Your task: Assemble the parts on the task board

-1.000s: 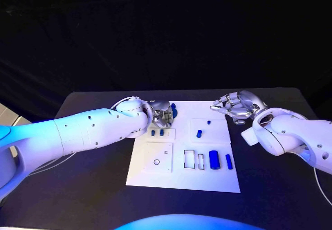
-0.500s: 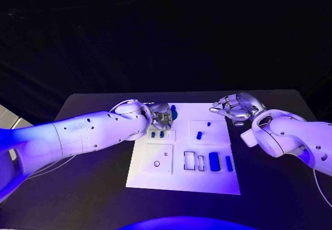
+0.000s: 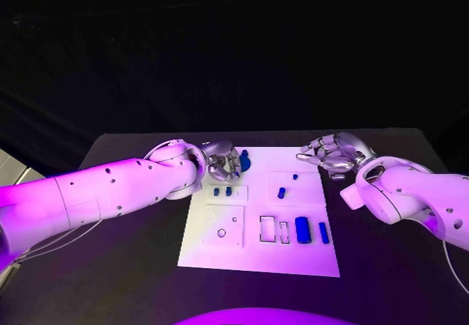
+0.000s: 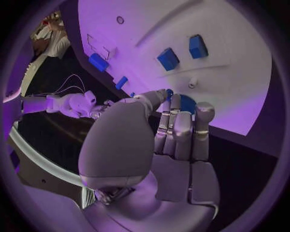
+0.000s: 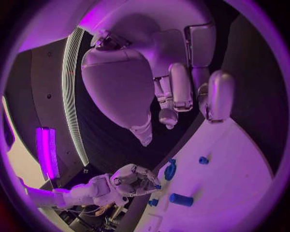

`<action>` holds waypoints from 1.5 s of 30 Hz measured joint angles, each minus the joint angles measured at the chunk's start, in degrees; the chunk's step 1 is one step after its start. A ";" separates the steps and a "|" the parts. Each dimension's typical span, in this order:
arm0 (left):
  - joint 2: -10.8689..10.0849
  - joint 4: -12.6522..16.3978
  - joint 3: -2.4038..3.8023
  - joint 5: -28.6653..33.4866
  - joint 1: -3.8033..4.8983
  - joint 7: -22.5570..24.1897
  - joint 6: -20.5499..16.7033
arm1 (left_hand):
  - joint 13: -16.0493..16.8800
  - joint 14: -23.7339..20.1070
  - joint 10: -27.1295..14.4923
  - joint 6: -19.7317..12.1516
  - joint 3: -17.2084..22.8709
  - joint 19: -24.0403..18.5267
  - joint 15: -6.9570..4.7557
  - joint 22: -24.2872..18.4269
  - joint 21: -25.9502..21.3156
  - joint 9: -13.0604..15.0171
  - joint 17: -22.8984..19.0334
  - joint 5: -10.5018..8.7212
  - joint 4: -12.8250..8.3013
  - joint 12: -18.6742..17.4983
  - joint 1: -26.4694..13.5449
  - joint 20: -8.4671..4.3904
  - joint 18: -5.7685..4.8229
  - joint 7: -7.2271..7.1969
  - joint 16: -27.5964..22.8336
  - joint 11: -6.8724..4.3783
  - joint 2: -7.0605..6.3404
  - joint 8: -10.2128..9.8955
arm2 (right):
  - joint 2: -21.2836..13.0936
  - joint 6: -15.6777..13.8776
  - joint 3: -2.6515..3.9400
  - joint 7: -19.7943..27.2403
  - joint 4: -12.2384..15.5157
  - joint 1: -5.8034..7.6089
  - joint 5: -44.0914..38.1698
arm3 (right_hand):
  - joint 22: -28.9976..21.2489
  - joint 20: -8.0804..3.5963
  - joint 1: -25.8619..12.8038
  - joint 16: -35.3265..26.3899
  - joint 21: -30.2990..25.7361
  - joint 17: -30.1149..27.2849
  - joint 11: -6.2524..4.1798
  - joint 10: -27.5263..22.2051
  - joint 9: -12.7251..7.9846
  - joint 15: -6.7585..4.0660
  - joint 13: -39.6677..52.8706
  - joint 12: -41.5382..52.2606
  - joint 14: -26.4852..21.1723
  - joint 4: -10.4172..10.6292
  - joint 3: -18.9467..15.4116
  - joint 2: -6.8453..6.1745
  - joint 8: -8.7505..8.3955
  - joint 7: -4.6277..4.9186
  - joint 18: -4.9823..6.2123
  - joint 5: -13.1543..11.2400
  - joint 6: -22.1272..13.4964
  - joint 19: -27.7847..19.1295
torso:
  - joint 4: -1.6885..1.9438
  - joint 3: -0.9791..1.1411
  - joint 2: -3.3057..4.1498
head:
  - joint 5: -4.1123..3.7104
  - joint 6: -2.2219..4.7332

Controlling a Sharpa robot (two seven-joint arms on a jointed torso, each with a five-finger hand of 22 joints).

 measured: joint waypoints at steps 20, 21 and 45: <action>-3.52 0.96 0.41 0.89 0.00 0.86 0.27 | 0.05 0.00 0.50 0.40 0.00 0.20 0.00 0.15 0.03 0.40 0.06 -0.02 0.00 -0.38 -0.31 -0.21 -0.89 0.02 0.23 -0.09 -0.32 0.06 | -0.16 -0.10 -0.02 -0.06 -0.17 -0.15 -0.01 | 0.02 0.00 0.00 0.00 0.00 -0.01 0.00 0.00 0.00 0.00 -0.02 0.00 0.00 0.00 0.00 0.00 0.00 0.00 0.00 0.00 0.00 0.00 | 0.03 0.01 0.05 | -0.09 0.02; -3.55 0.92 0.41 0.87 0.00 0.84 0.38 | 0.05 0.00 0.50 0.40 0.00 0.20 0.00 0.15 0.03 0.40 0.06 -0.02 0.00 -0.38 -0.31 -0.21 -0.89 0.02 0.23 -0.09 -0.32 0.06 | -0.16 -0.10 -0.03 -0.06 -0.17 -0.16 -0.01 | 0.03 0.00 0.00 0.00 0.00 -0.01 0.00 0.00 0.00 0.00 -0.02 0.00 0.00 0.00 0.00 0.00 0.00 0.00 0.00 0.00 0.00 0.00 | 0.03 0.01 0.07 | -0.09 0.03; -2.65 -0.89 0.38 0.71 -0.23 0.21 3.45 | 0.09 -0.01 0.69 0.58 0.00 0.20 0.00 -0.10 0.02 0.31 -0.50 -0.02 0.00 -0.84 -0.84 -0.21 -0.89 -0.21 0.23 0.11 -0.37 0.06 | -0.48 -0.03 -0.03 -0.08 -0.07 -0.22 -0.02 | 0.03 0.00 0.00 0.00 -0.23 -0.03 0.00 0.00 0.00 0.00 -0.07 0.00 0.00 0.00 0.00 0.00 0.23 0.00 0.00 0.00 0.00 0.00 | -0.08 0.07 0.09 | 0.10 -0.23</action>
